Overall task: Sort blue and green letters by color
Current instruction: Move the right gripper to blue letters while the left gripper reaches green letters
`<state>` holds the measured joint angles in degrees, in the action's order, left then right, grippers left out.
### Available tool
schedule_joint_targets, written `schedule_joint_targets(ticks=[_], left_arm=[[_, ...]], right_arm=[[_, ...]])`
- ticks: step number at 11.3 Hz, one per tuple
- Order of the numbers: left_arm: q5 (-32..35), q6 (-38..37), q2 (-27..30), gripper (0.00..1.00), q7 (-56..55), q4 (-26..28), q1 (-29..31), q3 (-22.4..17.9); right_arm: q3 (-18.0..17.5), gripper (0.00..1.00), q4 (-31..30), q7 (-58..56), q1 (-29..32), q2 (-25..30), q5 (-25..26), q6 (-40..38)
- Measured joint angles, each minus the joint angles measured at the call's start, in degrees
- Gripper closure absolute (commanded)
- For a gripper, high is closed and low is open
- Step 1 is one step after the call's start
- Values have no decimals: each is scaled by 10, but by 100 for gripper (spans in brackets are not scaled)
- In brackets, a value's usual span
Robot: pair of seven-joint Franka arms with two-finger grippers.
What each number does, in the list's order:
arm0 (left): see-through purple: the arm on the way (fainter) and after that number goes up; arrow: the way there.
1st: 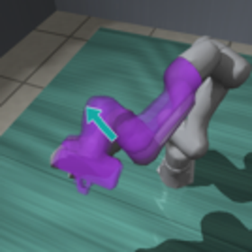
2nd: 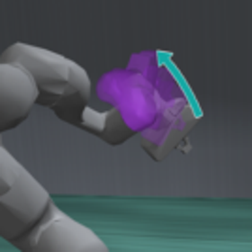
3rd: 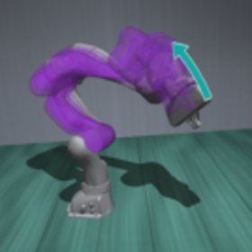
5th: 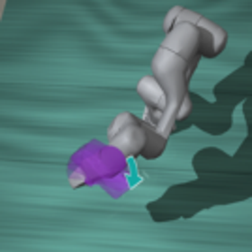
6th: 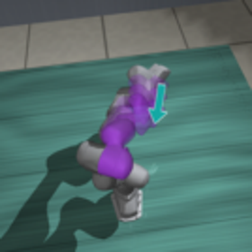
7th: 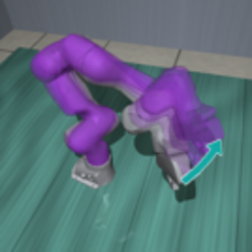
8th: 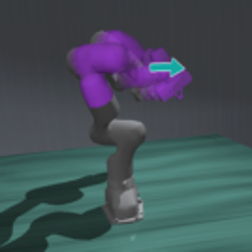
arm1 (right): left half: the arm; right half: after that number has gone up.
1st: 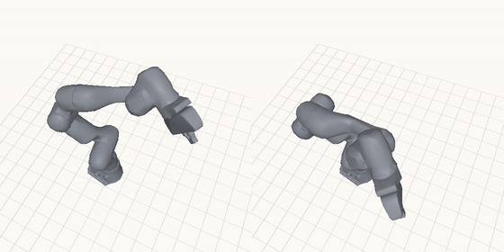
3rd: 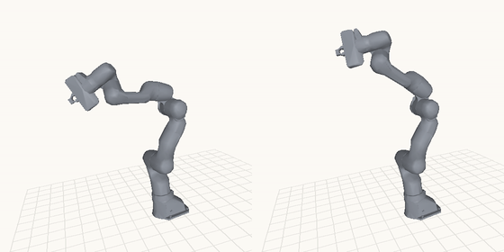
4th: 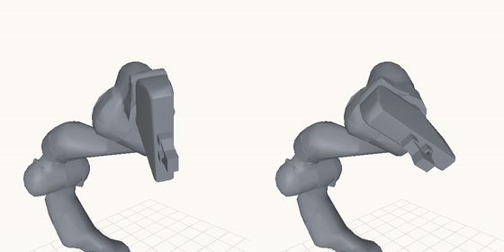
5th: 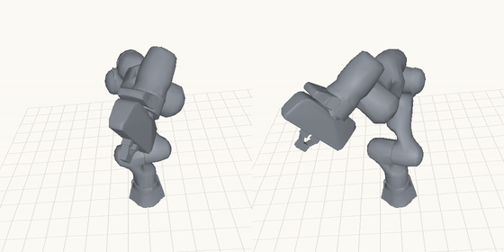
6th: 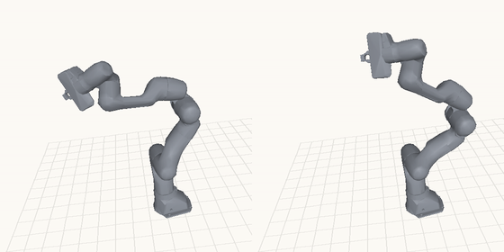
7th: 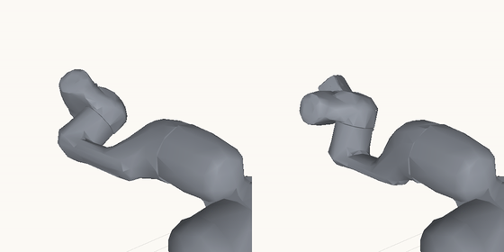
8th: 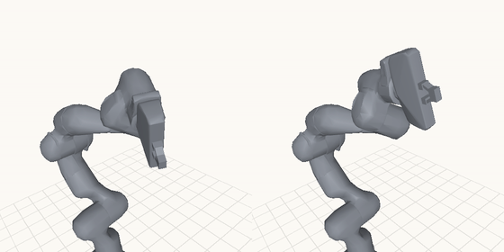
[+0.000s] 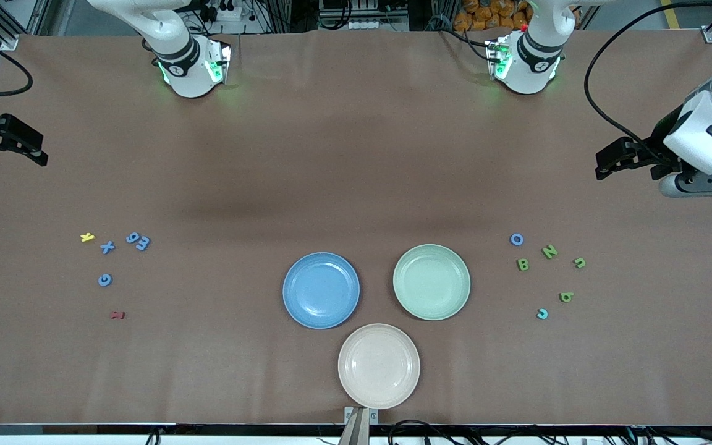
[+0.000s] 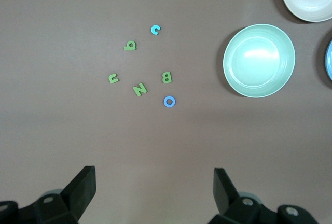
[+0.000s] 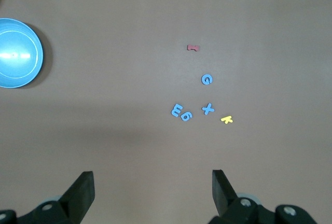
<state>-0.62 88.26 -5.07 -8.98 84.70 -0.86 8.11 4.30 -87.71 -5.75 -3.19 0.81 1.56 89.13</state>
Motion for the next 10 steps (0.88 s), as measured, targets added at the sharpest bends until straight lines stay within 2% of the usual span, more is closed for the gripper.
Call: schedule_joint_targets(ticks=[10], left_arm=[[0,7,-6,0,0,1,0,-1]], right_arm=[[1,0,-35,0,9,-3,0,6]])
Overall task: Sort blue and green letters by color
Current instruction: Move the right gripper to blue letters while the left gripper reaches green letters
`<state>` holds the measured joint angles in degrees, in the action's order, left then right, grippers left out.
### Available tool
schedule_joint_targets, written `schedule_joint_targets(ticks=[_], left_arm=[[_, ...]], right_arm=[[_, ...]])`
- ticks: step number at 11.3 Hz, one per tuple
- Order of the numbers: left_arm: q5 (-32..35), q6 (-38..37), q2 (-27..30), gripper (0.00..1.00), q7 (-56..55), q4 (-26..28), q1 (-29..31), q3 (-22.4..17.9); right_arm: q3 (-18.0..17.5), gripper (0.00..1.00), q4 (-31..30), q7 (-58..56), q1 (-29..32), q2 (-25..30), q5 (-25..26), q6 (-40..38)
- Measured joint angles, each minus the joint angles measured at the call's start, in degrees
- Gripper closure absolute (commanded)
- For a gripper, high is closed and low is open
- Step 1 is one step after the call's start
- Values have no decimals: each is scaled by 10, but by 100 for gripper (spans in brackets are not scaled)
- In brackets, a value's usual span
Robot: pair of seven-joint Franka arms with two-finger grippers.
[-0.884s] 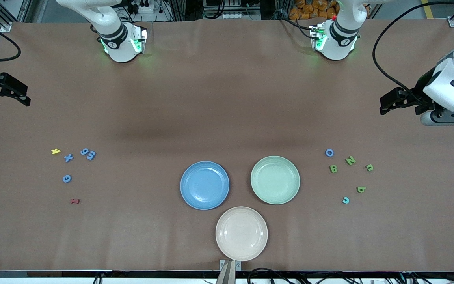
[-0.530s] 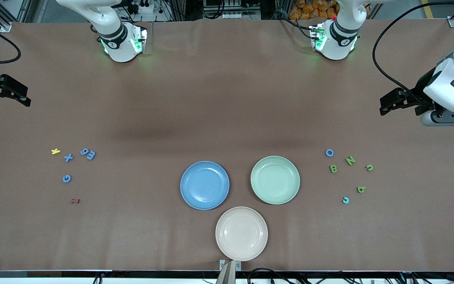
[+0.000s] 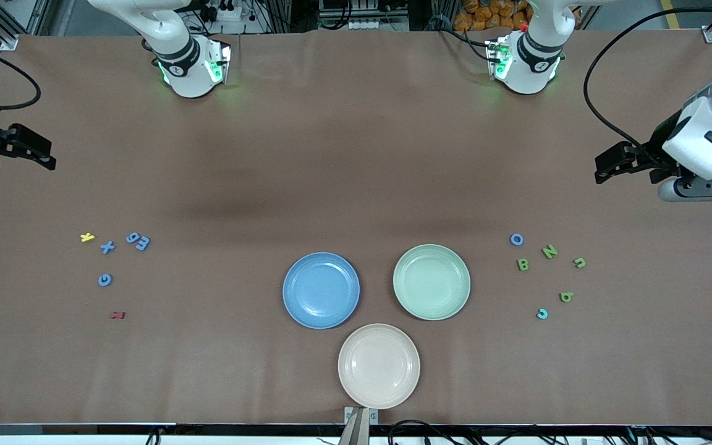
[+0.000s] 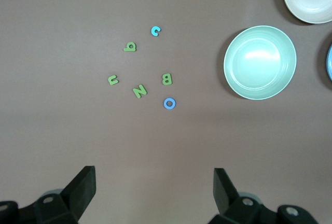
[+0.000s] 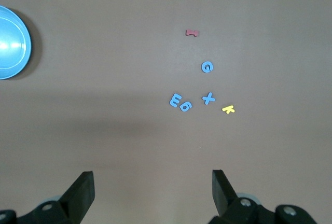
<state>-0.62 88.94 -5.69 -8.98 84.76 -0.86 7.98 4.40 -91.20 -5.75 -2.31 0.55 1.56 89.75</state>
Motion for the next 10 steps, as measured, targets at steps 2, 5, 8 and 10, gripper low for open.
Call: schedule_joint_targets(ticks=[2,5,8,10], left_arm=[[0,1,-1,0,0,0,0,-1],[0,2,-2,0,0,0,1,-2],[0,38,-20,0,0,16,4,-4],[0,93,-46,0,0,52,13,-5]], right_arm=[[0,0,-14,0,4,0,0,6],[1,0,-34,0,20,0,0,16],[1,0,-68,0,28,0,0,43],[1,0,-115,0,39,-1,0,88]])
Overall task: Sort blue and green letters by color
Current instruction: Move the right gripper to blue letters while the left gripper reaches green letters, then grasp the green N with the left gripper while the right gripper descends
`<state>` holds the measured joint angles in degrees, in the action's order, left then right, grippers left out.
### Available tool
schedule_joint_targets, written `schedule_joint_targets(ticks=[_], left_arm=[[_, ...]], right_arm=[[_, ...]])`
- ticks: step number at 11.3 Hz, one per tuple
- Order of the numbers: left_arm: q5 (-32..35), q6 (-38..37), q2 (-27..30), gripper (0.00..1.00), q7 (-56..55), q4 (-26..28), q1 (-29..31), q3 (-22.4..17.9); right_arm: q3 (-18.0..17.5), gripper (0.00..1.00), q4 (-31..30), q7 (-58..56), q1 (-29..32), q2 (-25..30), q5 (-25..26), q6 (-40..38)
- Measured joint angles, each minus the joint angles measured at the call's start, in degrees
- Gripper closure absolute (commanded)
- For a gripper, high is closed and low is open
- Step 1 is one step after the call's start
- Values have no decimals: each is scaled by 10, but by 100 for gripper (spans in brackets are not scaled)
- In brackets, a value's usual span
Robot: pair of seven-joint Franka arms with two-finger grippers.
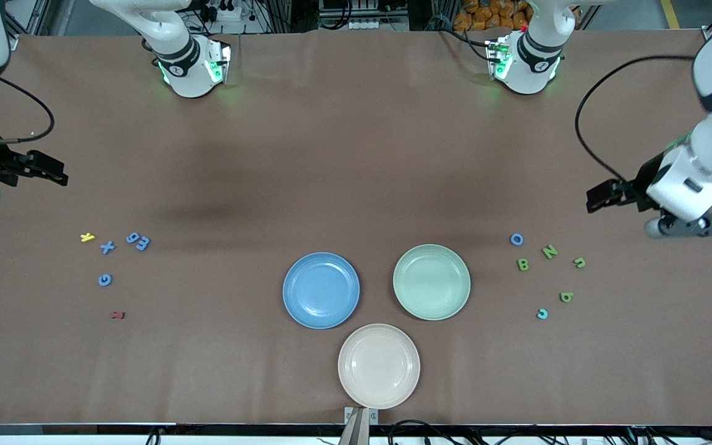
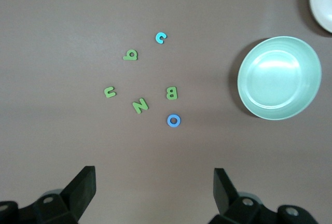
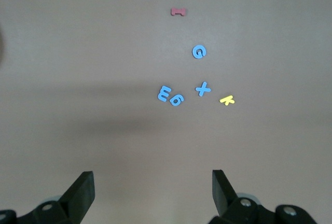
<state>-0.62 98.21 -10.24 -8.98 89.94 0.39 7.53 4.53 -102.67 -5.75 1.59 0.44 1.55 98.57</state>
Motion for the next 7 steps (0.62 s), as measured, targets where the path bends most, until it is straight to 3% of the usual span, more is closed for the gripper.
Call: schedule_joint_targets(ticks=[4,7], left_arm=[[7,93,-71,0,0,46,15,-2],[9,223,-111,0,1,106,16,-2]], right_arm=[[2,0,-95,-3,11,-10,0,110],[3,0,-114,-72,44,-70,1,199]])
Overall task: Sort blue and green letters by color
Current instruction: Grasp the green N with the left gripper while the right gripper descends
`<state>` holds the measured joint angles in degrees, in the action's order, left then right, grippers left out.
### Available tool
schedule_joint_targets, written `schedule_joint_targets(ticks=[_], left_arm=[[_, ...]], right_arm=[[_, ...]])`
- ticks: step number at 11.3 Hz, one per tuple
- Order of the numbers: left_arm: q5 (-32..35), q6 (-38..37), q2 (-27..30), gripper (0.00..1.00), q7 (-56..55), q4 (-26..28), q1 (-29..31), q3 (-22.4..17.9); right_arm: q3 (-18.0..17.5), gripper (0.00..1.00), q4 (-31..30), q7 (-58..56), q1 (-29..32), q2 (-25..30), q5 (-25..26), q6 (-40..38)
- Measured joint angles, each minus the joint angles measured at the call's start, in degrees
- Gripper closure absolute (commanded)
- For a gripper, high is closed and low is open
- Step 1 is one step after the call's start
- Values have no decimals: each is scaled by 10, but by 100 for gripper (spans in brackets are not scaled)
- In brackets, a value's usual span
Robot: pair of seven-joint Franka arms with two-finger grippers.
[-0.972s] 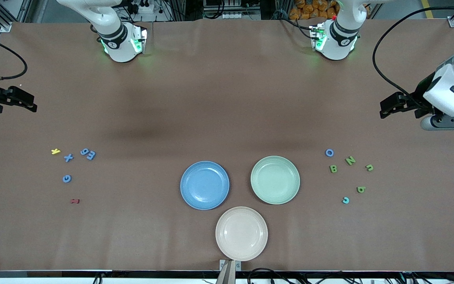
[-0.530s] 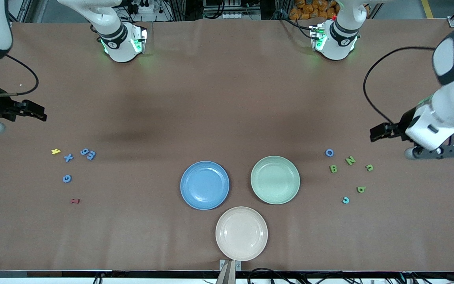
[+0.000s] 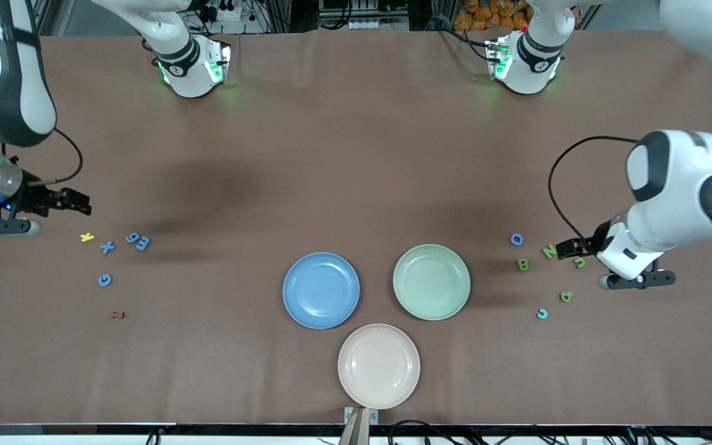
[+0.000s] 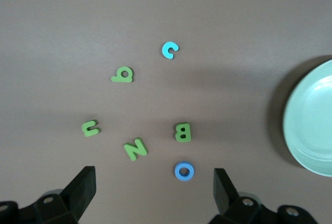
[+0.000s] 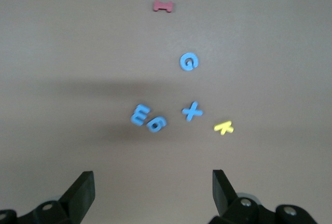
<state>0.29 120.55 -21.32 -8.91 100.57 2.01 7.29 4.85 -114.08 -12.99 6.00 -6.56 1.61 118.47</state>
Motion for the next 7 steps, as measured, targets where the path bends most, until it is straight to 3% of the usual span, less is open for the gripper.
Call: schedule_joint_targets(ticks=[3,7], left_arm=[[0,104,-19,0,0,79,8,-2],[0,152,-41,0,-12,108,29,-19]], right_arm=[[0,0,3,-26,13,-71,0,80],[-1,0,80,-77,14,-169,0,94]])
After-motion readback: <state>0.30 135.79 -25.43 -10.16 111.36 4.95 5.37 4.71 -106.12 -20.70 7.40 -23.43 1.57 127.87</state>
